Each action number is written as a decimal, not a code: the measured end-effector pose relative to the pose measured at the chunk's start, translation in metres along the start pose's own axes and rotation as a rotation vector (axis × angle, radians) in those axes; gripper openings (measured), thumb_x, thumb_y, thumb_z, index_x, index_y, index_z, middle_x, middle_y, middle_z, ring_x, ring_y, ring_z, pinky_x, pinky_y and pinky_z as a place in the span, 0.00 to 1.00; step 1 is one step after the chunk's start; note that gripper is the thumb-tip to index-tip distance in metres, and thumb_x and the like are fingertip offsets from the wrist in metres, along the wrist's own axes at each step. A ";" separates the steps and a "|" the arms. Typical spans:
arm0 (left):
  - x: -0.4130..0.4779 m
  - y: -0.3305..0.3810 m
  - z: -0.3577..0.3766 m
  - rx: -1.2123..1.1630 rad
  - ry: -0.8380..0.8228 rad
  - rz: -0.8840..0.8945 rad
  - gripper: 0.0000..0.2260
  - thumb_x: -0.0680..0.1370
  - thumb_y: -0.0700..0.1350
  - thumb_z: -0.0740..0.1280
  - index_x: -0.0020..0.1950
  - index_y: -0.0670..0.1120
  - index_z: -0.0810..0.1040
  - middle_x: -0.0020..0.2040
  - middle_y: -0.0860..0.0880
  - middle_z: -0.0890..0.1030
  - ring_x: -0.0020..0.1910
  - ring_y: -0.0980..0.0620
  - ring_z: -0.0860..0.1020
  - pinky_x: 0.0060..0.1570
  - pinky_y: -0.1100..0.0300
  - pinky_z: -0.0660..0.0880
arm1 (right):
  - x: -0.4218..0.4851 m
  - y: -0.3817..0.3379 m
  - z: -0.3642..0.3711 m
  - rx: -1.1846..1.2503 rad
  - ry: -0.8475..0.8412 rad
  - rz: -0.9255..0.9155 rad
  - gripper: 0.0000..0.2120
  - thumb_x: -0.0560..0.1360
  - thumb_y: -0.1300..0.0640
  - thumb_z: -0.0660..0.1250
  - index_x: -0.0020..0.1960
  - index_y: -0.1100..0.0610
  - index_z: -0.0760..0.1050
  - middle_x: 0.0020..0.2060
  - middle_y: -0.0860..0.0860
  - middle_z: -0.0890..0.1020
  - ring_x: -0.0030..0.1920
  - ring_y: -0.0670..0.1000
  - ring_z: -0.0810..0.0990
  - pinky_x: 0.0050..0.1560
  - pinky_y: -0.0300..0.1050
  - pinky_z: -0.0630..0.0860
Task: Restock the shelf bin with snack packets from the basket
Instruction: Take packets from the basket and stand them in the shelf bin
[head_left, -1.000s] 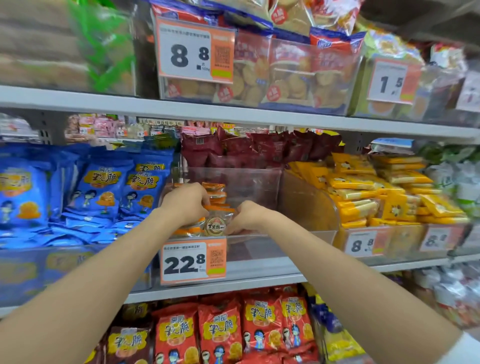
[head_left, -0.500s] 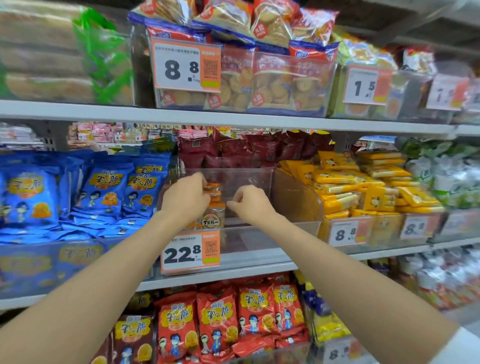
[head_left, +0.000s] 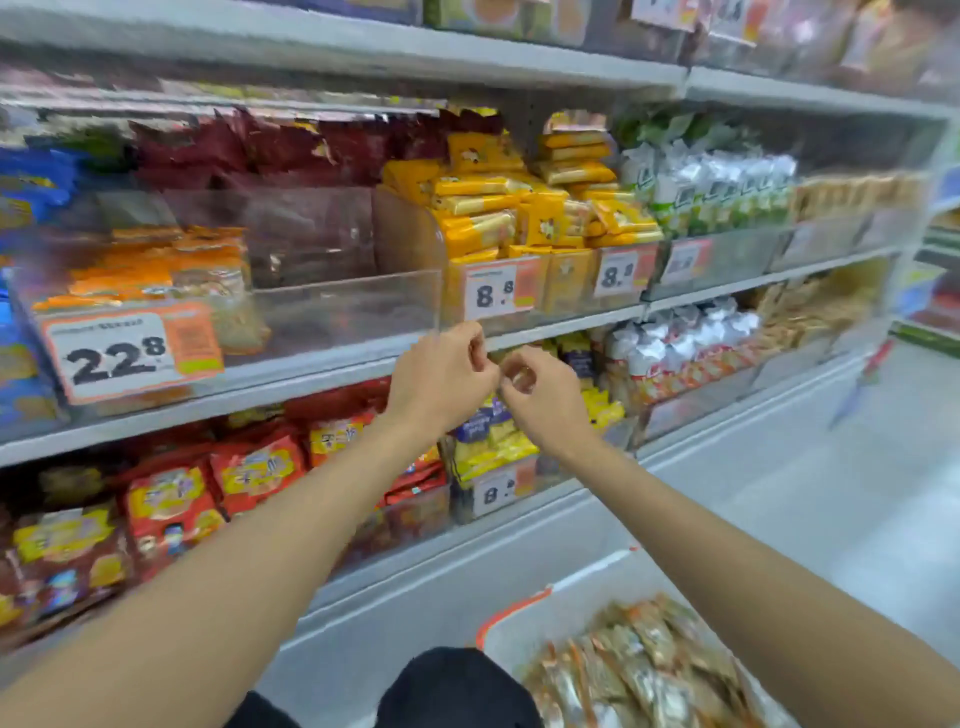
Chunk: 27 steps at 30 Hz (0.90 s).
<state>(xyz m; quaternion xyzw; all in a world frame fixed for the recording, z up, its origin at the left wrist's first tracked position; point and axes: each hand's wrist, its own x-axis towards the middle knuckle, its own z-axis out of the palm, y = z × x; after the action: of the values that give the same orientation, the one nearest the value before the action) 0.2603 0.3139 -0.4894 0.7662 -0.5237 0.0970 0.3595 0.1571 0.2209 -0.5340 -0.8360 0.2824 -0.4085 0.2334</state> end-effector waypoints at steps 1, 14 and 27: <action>-0.007 0.006 0.024 -0.023 -0.048 -0.019 0.06 0.70 0.47 0.67 0.38 0.48 0.71 0.35 0.49 0.78 0.40 0.44 0.76 0.34 0.55 0.68 | -0.016 0.024 -0.006 -0.013 -0.054 0.076 0.05 0.71 0.63 0.69 0.43 0.54 0.78 0.39 0.51 0.81 0.37 0.49 0.75 0.41 0.43 0.70; -0.144 -0.013 0.296 -0.309 -0.914 -0.599 0.11 0.73 0.41 0.67 0.30 0.43 0.77 0.32 0.43 0.80 0.30 0.47 0.76 0.34 0.58 0.74 | -0.232 0.279 -0.028 -0.289 -0.641 0.769 0.06 0.74 0.61 0.66 0.49 0.61 0.79 0.41 0.53 0.79 0.48 0.54 0.78 0.46 0.43 0.70; -0.179 -0.045 0.353 -0.493 -1.106 -1.054 0.07 0.78 0.43 0.65 0.49 0.40 0.79 0.42 0.45 0.82 0.25 0.57 0.74 0.23 0.68 0.69 | -0.370 0.390 0.040 -0.592 -0.921 1.075 0.50 0.73 0.41 0.70 0.78 0.42 0.34 0.77 0.61 0.37 0.78 0.63 0.44 0.72 0.65 0.54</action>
<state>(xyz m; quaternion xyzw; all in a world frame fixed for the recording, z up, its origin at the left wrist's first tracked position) 0.1417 0.2230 -0.8586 0.7483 -0.2014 -0.5977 0.2055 -0.1075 0.1870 -1.0027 -0.6972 0.6220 0.2434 0.2602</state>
